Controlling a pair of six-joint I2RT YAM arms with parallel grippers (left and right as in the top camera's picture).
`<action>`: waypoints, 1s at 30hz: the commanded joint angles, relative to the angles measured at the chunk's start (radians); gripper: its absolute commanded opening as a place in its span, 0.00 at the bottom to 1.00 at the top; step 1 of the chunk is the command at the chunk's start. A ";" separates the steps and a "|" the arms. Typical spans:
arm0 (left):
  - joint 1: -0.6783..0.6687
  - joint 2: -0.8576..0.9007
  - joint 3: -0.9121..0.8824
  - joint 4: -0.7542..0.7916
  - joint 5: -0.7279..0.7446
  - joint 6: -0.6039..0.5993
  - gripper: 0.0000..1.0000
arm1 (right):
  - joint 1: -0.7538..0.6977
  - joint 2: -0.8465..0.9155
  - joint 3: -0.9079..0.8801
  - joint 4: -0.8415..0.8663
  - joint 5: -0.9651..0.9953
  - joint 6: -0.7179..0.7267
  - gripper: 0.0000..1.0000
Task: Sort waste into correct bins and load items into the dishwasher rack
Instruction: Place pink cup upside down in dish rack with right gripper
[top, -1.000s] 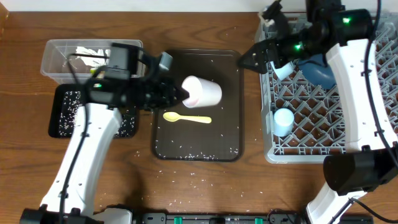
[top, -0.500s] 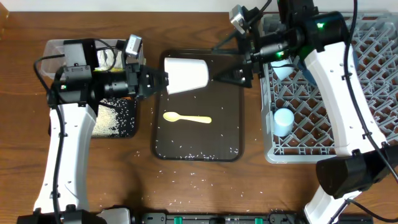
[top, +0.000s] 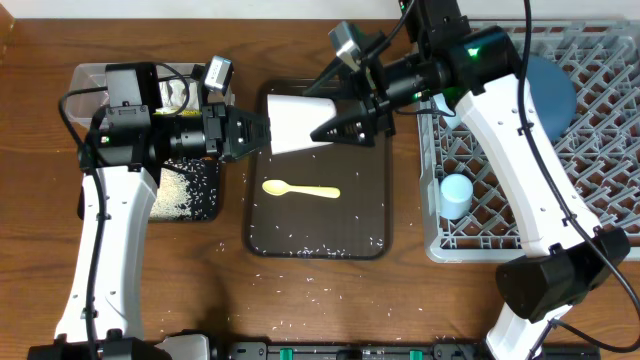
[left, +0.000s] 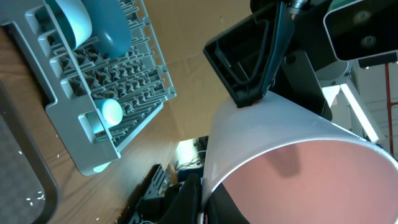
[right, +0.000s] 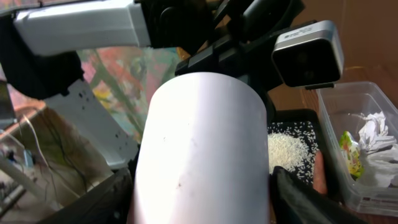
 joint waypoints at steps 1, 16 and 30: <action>-0.002 -0.003 0.018 0.004 0.028 0.002 0.06 | 0.009 0.009 0.008 -0.012 -0.032 -0.003 0.64; -0.002 -0.003 0.018 0.005 0.028 0.002 0.06 | 0.050 0.013 0.008 -0.050 0.032 -0.003 0.75; -0.002 -0.003 0.018 0.003 -0.073 0.002 0.45 | -0.080 0.002 0.010 -0.051 0.131 0.185 0.46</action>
